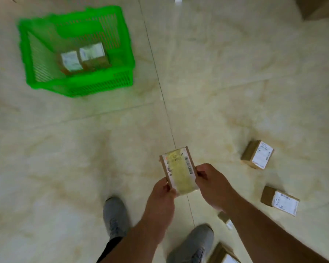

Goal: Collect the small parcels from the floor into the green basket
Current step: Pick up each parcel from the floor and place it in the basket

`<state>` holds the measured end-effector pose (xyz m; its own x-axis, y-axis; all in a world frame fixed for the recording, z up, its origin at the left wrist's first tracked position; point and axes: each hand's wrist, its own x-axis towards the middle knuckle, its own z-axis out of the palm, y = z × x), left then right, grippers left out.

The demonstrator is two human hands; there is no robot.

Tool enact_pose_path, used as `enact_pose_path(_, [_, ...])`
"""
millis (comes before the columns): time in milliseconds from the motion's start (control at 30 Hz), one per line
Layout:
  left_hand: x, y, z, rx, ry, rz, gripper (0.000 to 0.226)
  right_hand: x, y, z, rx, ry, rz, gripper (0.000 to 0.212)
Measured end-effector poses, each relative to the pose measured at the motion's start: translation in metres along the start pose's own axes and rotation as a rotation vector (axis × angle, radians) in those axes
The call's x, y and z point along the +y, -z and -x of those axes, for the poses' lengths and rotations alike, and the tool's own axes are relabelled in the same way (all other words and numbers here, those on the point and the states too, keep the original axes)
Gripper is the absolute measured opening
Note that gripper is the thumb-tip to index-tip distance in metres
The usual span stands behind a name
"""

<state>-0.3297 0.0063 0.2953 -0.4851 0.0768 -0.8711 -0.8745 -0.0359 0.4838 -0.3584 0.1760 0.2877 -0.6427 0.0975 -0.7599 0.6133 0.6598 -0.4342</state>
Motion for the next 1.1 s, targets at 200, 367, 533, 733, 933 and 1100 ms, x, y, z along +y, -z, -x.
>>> enact_pose_path(200, [0.099,0.091,0.058,0.016,-0.099,-0.054,0.053,-0.151,0.017,0.057,-0.038,0.079,-0.044,0.039])
enact_pose_path(367, [0.181,0.156,0.102,0.041,-0.148,-0.12,0.049,-0.258,0.024,0.087,-0.037,0.129,-0.045,0.043])
enact_pose_path(533, [0.239,0.202,0.12,0.032,-0.193,-0.13,0.044,-0.332,0.027,0.091,-0.049,0.179,-0.013,0.039])
enact_pose_path(733, [0.292,0.234,0.103,0.068,-0.254,-0.076,0.047,-0.404,0.041,0.063,-0.091,0.258,-0.006,0.041])
enact_pose_path(933, [0.344,0.253,0.065,0.099,-0.241,-0.011,0.046,-0.459,0.053,0.003,-0.153,0.286,0.007,0.036])
enact_pose_path(1100, [0.367,0.267,0.013,0.126,-0.213,-0.013,0.044,-0.489,0.053,-0.057,-0.175,0.275,0.067,0.035])
